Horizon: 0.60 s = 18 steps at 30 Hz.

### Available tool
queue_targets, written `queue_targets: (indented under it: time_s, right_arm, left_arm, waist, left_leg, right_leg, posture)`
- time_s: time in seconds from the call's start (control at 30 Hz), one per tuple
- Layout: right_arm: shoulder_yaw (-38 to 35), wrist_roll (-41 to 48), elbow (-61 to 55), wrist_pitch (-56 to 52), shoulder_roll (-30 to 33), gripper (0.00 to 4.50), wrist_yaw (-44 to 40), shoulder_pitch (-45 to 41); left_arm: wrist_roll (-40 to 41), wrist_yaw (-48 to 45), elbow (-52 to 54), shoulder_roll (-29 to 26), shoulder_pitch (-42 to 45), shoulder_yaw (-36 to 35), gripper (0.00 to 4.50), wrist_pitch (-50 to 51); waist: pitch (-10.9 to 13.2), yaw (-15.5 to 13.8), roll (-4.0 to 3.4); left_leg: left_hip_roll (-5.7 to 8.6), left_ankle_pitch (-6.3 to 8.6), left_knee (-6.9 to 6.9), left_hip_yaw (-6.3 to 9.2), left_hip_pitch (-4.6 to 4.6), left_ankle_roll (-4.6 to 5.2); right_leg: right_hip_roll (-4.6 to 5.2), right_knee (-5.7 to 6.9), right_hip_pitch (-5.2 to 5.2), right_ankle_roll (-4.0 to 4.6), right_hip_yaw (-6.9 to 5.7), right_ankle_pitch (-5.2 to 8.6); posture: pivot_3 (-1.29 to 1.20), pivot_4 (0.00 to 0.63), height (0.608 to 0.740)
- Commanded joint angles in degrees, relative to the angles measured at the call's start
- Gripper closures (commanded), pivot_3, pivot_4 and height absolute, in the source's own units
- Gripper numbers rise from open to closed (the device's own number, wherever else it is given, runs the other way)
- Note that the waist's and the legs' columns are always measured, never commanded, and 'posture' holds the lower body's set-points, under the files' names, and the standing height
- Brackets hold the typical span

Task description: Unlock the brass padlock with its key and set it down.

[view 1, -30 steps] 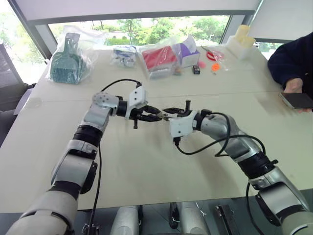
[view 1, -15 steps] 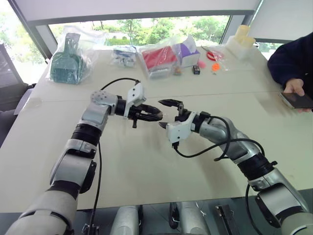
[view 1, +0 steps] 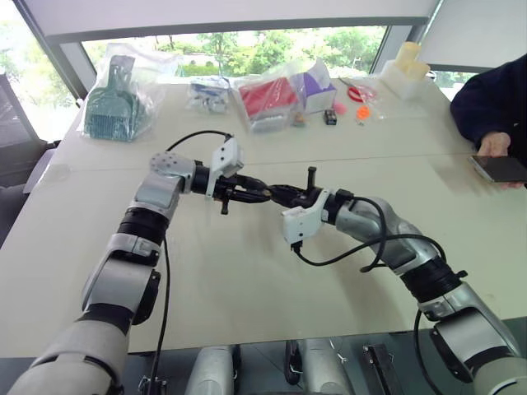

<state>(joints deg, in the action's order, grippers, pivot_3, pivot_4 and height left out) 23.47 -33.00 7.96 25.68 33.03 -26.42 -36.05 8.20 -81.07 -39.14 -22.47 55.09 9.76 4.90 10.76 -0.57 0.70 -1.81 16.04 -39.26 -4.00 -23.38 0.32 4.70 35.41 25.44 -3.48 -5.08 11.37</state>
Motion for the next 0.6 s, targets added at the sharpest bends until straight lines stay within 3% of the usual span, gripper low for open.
queue_targets:
  time_s: [0.03,0.2,0.47,0.6]
  right_arm:
    - [-1.6,0.5,-0.9,0.9,-1.0,4.42,1.2,-1.9]
    - [-1.6,0.7,-0.8,0.5,-1.3,4.42,0.6,-1.9]
    - [-1.6,0.5,-0.2,0.5,-1.2,4.5,0.3,-1.9]
    - [-1.6,0.4,0.4,0.3,-1.1,4.5,0.2,-1.9]
  left_arm:
    - [0.7,0.1,2.0,0.3,1.4,-0.5,3.74,-0.1]
    - [0.2,2.0,1.5,0.5,1.6,-0.8,3.74,0.2]
    - [2.0,3.0,3.3,-1.2,1.3,-2.7,0.04,2.3]
    - [3.8,3.9,6.6,-2.8,0.1,-4.8,0.04,4.0]
  waist:
    - [0.0,0.0,0.0]
    - [0.0,0.0,0.0]
    - [0.0,0.0,0.0]
    - [0.0,0.1,0.0]
  left_leg:
    - [0.0,0.0,0.0,0.0,0.0,0.0]
    - [0.0,0.0,0.0,0.0,0.0,0.0]
    - [0.0,0.0,0.0,0.0,0.0,0.0]
    - [-0.01,0.0,0.0,0.0,0.0,0.0]
  right_leg:
    - [0.0,0.0,0.0,0.0,0.0,0.0]
    - [0.0,0.0,0.0,0.0,0.0,0.0]
    - [0.0,0.0,0.0,0.0,0.0,0.0]
    - [0.0,0.0,0.0,0.0,0.0,0.0]
  posture:
    - [0.0,0.15,0.74]
    - [0.0,0.15,0.74]
    - [0.0,0.15,0.74]
    - [0.0,0.15,0.74]
